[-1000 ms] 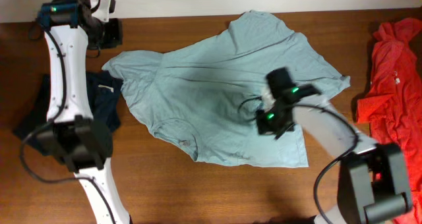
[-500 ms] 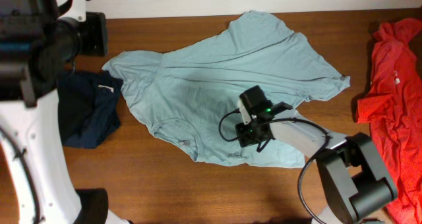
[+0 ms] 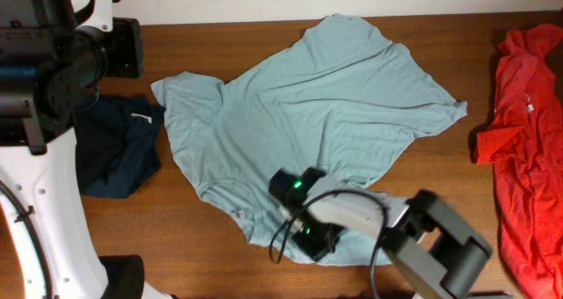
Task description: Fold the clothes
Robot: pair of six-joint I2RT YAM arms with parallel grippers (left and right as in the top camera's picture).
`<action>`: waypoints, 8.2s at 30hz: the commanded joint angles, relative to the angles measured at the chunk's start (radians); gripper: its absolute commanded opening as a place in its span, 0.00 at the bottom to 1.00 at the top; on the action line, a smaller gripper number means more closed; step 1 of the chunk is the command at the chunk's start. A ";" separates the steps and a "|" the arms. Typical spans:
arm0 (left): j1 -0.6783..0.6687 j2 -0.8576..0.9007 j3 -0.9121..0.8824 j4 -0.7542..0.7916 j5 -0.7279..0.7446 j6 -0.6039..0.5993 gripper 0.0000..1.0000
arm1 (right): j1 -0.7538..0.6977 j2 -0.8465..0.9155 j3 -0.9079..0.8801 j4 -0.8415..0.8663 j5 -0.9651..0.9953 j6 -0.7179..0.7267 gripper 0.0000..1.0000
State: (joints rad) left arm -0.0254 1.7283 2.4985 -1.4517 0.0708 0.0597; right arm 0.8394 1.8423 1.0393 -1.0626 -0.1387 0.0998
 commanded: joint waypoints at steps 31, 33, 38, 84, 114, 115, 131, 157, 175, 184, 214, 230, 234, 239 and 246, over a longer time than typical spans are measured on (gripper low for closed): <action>-0.324 0.000 -0.657 -0.027 0.081 -0.022 0.07 | -0.588 -0.217 0.489 -0.110 -0.042 0.152 0.28; -0.391 -0.006 -0.768 0.026 0.079 -0.036 0.08 | -0.634 -0.250 0.489 -0.128 -0.042 0.143 0.31; -0.525 -0.006 -1.077 0.201 0.083 -0.058 0.11 | -0.742 -0.344 0.489 -0.154 -0.042 0.141 0.41; -0.198 0.180 -1.503 0.321 0.018 -0.384 0.00 | -0.855 -0.180 0.489 -0.038 0.091 0.145 0.53; 0.171 -0.089 -1.493 0.312 -0.015 -0.290 0.00 | -1.084 0.308 0.487 0.255 0.098 0.202 0.04; 0.171 -0.089 -1.493 0.312 -0.015 -0.289 0.01 | -1.085 0.308 0.484 0.245 0.131 0.211 0.04; 0.166 -0.097 -1.489 0.325 -0.015 -0.244 0.01 | -1.261 0.303 0.412 -0.040 0.452 0.434 0.04; -0.034 -0.135 -1.387 0.850 0.144 -0.177 0.07 | -1.087 -0.196 0.412 0.282 -0.217 0.071 0.04; -0.039 0.189 -1.373 1.302 0.138 -0.085 0.06 | -0.912 -0.071 0.412 0.312 -0.217 0.069 0.04; -0.037 0.413 -1.232 1.296 0.134 -0.086 0.04 | -0.912 -0.071 0.412 0.251 -0.217 0.069 0.04; 0.074 1.019 0.306 0.483 0.169 0.013 0.29 | -0.932 -0.071 0.412 0.109 -0.033 0.207 0.14; -0.015 0.808 0.626 -0.237 0.251 -0.010 0.27 | -1.134 -0.068 0.266 0.010 0.016 0.257 0.47; -0.078 0.696 0.609 -0.237 0.198 -0.029 0.27 | -1.144 -0.068 0.259 -0.024 0.012 0.257 0.48; -0.213 0.488 0.445 -0.237 -0.107 -0.030 0.28 | -1.143 -0.068 0.259 -0.033 0.012 0.256 0.47; -0.348 0.187 -0.145 -0.236 -0.274 -0.131 0.32 | -1.142 -0.068 0.259 -0.034 0.013 0.256 0.47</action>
State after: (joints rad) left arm -0.3626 1.9942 2.6022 -1.6817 -0.0788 0.0067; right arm -0.3000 1.7855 1.3048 -1.0954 -0.1383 0.3447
